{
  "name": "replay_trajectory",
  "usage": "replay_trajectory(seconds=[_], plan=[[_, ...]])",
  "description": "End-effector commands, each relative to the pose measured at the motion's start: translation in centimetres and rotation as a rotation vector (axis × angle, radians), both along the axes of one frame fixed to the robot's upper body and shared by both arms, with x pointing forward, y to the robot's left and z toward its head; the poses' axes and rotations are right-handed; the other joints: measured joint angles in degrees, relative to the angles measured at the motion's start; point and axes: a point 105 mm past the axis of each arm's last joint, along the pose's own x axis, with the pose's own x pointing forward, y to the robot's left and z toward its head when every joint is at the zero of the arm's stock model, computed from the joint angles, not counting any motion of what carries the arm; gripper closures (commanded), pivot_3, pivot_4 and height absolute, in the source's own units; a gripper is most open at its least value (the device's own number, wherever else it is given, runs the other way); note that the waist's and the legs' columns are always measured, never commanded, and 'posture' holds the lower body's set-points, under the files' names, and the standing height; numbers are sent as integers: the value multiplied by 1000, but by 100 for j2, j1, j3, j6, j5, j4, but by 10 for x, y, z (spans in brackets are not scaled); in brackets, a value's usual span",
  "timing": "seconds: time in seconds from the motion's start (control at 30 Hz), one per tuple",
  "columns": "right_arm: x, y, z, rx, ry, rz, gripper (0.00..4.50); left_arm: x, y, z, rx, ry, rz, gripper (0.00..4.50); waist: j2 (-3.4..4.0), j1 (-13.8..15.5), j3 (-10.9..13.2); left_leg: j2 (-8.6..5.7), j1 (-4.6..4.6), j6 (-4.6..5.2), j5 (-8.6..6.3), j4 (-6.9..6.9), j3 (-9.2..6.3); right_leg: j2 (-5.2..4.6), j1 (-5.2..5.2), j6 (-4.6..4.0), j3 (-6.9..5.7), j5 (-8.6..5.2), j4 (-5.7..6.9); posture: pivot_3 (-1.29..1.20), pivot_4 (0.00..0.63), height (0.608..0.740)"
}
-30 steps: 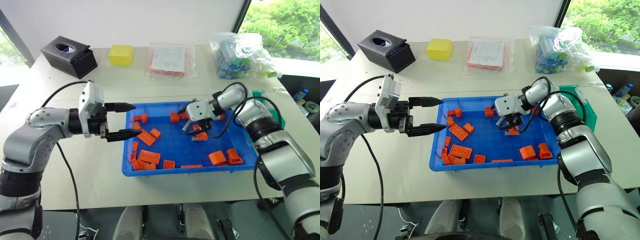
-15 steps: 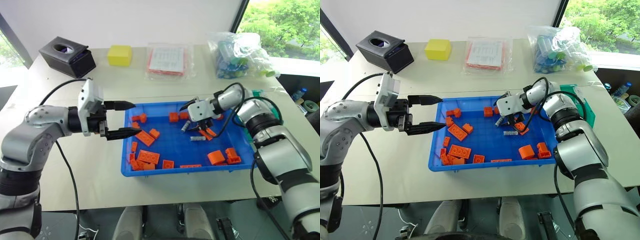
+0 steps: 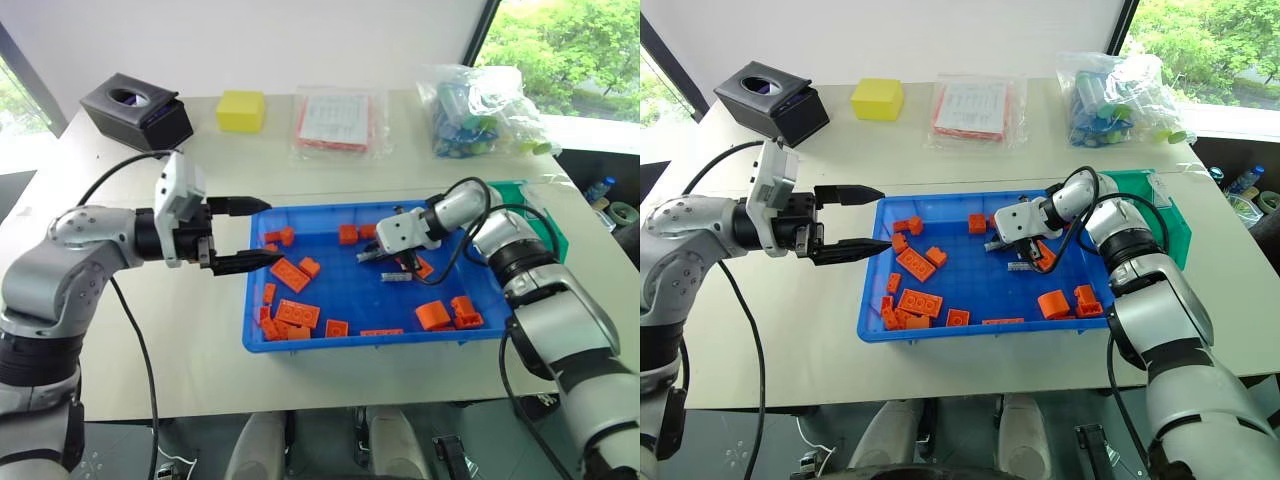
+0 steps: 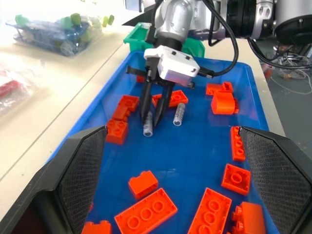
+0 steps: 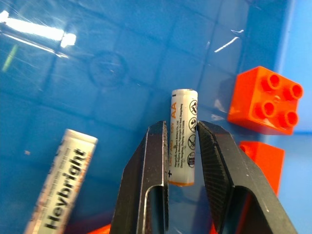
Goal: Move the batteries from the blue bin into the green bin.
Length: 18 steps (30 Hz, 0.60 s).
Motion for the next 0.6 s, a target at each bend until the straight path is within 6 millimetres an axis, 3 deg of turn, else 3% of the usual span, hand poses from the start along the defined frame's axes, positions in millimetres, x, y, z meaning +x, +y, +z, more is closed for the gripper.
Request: replay_trajectory(seconds=[0.03, 0.17, 0.3, 0.37, 0.43, 0.5, 0.53, 0.6], plan=[[-1, -3, 11, 58, -6, -28, 3616, -1, -1, 9, -7, -42, -11, 0, 0, 4, 0, 0, 0, 0, 0, 0, 0, 0, 0, 0, 0, 0, 0, 0, 150, 692], [4, -2, 37, 192, -36, -127, 3616, 0, -3, 9, -11, -39, -20, 0, 0, 15, 0, 0, 0, 0, 0, 1, 0, -1, 0, 0, 0, 0, 1, 0, 150, 692], [13, -19, 110, 533, -96, -438, 3616, -2, -5, 5, -11, -25, -30, 0, 3, 30, 2, 0, -3, 0, 0, 1, -5, -5, -8, 0, 5, 0, 10, 0, 150, 692], [10, -36, 128, 609, -115, -566, 3616, -2, -6, 4, -13, -21, -31, 0, 2, 56, 1, -4, -6, 0, 0, 3, -9, -12, -21, 0, 15, 0, 35, 0, 150, 692], [1, -82, 145, 656, -187, -759, 3616, -2, -7, 2, -18, -12, -36, 0, -2, 115, -1, -6, -6, 0, -1, 2, -6, -11, -21, -1, 11, -1, 37, 0, 150, 692], [-10, -111, 151, 660, -242, -881, 3616, -2, -7, 1, -20, -5, -40, 0, -2, 199, -1, -6, -8, 1, -1, 2, 0, -12, -20, -2, 7, -2, 34, 0, 150, 692], [-16, -123, 151, 657, -247, -929, 3616, -2, -7, 0, -20, -2, -43, 0, -2, 208, -1, -9, -10, 1, -1, 3, 3, -14, -19, -2, 6, -2, 32, 0, 150, 692], [-32, -127, 151, 680, -214, -933, 3616, 2, -7, 0, -21, 2, -49, 0, -2, 178, -1, -10, -11, 2, -2, 6, 10, -16, -19, -1, 7, -2, 28, 0, 150, 692]])
